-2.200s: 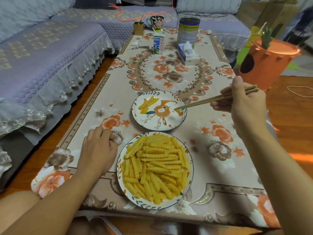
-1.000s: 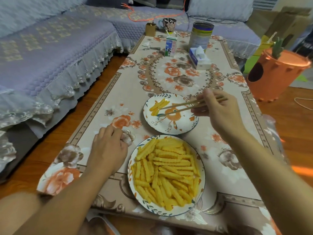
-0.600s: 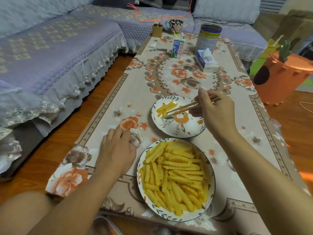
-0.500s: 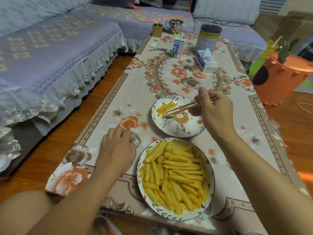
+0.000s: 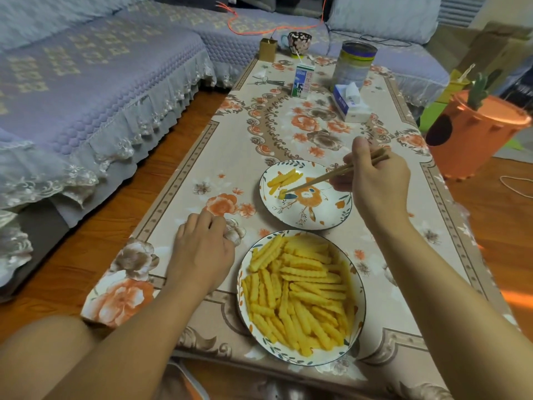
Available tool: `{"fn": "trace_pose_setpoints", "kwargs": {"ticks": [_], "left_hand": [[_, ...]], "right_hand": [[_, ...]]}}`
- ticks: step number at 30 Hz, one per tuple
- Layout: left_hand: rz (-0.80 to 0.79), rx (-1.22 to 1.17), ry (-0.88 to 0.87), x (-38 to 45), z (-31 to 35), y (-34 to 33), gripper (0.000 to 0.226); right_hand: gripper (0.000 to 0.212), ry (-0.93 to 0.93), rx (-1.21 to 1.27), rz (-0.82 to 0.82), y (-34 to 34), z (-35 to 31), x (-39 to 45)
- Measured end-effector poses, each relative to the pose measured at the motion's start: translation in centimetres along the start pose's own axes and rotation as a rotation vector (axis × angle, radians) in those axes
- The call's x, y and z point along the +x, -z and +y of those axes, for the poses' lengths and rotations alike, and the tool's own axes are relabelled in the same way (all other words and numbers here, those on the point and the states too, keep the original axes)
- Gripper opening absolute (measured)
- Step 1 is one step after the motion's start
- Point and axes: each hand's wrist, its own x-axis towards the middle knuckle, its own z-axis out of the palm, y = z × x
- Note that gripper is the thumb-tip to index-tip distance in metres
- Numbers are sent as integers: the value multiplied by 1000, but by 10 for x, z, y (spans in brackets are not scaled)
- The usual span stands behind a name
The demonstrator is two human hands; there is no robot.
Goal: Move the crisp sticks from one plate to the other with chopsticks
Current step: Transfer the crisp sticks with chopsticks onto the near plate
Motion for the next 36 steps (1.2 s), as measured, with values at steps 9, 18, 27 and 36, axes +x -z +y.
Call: {"fn": "trace_pose_setpoints", "kwargs": {"ticks": [9, 18, 27, 36], "left_hand": [[-19, 14, -8, 0, -1, 1, 43], [-22, 18, -27, -1, -2, 3, 38], [-45, 61, -71, 1, -8, 6, 36], [-340, -191, -5, 19, -2, 39, 26]], "right_hand": [[40, 89, -111, -7, -20, -3, -9], [54, 202, -283, 1, -42, -4, -10], [42, 6, -67, 1, 13, -61, -44], [43, -82, -30, -10, 78, -87, -143]]}}
